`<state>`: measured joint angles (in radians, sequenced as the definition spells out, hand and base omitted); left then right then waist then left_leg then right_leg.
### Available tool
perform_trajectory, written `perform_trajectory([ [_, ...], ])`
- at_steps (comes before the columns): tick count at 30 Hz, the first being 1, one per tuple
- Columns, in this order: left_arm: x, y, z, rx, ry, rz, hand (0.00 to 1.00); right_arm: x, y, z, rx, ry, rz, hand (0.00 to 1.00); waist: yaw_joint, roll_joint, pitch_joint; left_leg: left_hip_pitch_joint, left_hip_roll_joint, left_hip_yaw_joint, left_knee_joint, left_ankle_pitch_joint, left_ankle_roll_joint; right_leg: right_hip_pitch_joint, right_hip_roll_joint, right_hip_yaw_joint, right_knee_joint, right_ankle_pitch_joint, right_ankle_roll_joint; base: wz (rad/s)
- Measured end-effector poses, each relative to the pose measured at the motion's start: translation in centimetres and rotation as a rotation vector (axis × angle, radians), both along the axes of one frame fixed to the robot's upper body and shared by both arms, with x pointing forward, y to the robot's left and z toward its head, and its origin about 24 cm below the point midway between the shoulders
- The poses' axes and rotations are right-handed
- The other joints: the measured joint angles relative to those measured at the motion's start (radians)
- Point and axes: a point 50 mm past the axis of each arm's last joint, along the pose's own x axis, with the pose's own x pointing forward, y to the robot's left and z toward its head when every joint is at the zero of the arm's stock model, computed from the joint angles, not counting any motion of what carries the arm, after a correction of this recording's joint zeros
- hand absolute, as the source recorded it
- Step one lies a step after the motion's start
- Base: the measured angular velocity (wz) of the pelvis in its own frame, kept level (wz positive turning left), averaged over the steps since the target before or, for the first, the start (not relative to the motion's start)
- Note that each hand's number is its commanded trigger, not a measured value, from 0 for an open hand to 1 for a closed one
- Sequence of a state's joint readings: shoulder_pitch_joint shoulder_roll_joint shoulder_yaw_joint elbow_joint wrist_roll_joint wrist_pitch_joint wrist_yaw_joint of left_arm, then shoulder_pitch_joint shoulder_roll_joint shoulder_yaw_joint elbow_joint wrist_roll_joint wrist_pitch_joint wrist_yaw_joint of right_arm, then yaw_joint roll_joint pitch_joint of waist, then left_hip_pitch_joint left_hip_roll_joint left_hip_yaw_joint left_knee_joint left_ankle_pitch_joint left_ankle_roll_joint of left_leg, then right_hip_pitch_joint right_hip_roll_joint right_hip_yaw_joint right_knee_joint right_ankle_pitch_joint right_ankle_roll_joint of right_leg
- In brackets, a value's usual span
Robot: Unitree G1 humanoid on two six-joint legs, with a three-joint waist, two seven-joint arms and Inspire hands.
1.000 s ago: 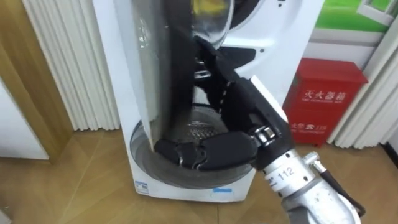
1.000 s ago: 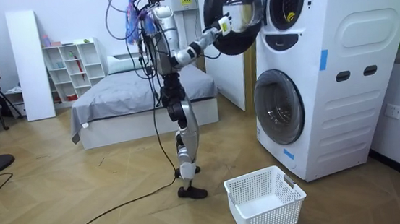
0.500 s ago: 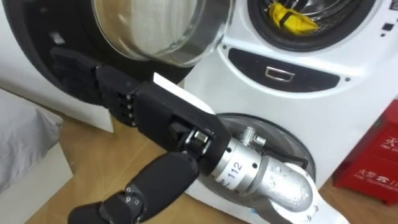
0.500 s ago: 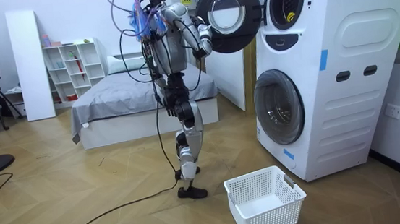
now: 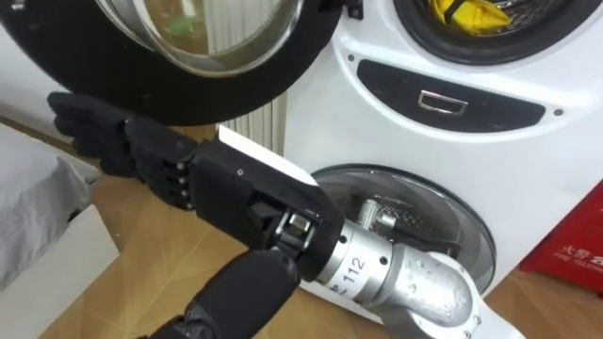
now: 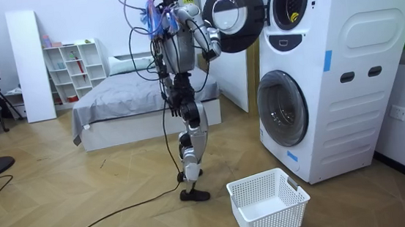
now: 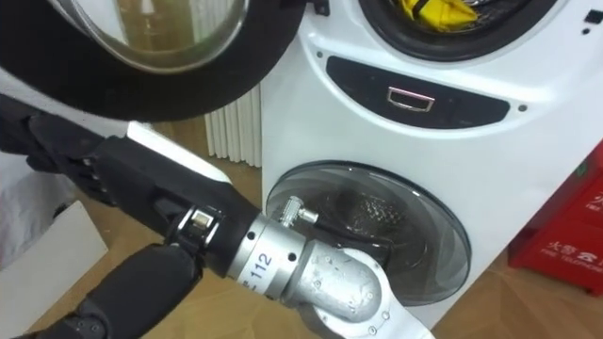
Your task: Pick clothes from washing machine
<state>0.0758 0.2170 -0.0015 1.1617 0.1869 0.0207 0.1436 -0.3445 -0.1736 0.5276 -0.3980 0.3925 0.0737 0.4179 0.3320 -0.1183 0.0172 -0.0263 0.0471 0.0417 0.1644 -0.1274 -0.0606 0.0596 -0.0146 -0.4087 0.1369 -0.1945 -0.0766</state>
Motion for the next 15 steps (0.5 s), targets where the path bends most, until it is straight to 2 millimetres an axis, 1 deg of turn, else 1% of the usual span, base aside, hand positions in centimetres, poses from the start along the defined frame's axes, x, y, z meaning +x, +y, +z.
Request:
perform_trajectory([
  [2, 0.23, -0.01, 0.04, 0.0, -0.005, -0.002, 0.0, 0.0, -0.01, 0.0, 0.0, -0.001, -0.001, 0.0, -0.001, 0.0, 0.0002, -0.004, 0.0, 0.0, -0.001, 0.0, 0.0, -0.007, -0.001, 0.001, 0.003, 0.0, 0.0, 0.0],
  [6, 0.72, -0.03, 0.11, 0.0, -0.015, -0.005, 0.0, 0.02, -0.03, -0.03, -0.005, -0.004, -0.004, 0.0, -0.001, 0.007, 0.0043, -0.007, 0.0, 0.001, -0.001, -0.005, 0.006, -0.01, -0.001, 0.002, 0.005, -0.001, 0.002, 0.0],
  [15, 0.71, -0.01, 0.11, 0.001, -0.014, -0.005, 0.0, 0.01, -0.03, -0.03, -0.006, -0.004, -0.003, 0.0, 0.0, 0.007, 0.004, -0.003, -0.005, 0.006, 0.0, -0.009, 0.011, -0.01, -0.003, 0.018, 0.004, 0.001, 0.007, -0.01],
])
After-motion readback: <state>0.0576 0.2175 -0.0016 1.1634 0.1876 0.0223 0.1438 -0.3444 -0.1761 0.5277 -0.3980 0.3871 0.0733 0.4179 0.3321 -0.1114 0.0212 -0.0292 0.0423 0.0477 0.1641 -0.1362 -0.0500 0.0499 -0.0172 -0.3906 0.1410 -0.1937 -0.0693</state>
